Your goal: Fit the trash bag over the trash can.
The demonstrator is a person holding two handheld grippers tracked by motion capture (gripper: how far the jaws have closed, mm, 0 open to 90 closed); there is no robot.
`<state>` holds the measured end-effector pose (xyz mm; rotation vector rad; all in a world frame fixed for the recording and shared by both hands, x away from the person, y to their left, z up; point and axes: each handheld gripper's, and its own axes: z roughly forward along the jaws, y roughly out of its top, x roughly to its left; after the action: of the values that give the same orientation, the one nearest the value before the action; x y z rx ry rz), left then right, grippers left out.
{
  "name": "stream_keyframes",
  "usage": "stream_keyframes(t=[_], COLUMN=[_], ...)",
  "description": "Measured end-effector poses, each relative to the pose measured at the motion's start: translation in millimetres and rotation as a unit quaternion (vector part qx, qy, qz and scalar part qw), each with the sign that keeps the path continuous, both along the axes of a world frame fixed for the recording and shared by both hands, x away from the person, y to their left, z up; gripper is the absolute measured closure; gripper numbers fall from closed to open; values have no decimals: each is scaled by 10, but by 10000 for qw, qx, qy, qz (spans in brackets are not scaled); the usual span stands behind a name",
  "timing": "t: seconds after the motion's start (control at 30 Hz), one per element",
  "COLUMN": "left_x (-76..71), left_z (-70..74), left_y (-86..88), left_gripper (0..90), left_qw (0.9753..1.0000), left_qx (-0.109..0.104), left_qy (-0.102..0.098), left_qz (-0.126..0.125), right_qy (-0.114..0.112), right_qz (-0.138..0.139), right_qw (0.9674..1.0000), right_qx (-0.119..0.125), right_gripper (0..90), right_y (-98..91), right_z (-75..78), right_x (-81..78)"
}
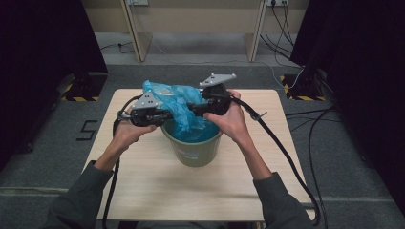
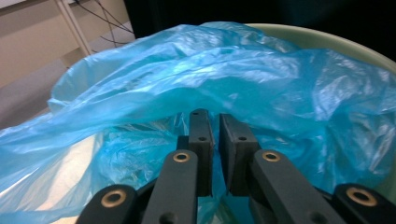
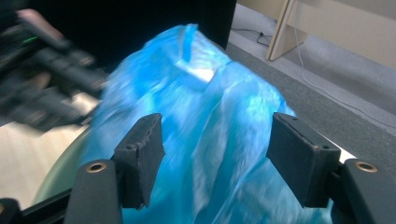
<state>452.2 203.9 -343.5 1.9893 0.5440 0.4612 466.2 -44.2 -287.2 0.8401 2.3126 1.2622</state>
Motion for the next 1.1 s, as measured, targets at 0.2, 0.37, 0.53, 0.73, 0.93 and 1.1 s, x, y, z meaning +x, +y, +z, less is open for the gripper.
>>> stream_keyframes(t=[0.2,0.37,0.53,0.73,0.93,1.1], left_x=[-80,-155,-148,-27,81,42], left_z=[-18,39,151,30,-92,-48], left_y=[56,143,308,370,311,298], left_gripper=[814,655,452,332,426,702], left_qw=[9999,9995,9980,9976,9971,9984], left_qx=[-57,-298,-579,-339,-288,-111], left_qy=[-7,96,155,406,523,22], left_qz=[-115,-101,222,437,462,561], right_qy=[370,422,286,36,28,47], right_qz=[115,494,706,387,204,197], right_qw=[9992,9972,9948,9960,9991,9998], right_qx=[37,-360,-672,-806,-365,85], right_gripper=[343,674,847,900,755,477], right_y=[209,288,252,14,-196,-72], right_z=[-83,-180,-197,-145,-90,24], right_x=[276,247,120,85,72,12])
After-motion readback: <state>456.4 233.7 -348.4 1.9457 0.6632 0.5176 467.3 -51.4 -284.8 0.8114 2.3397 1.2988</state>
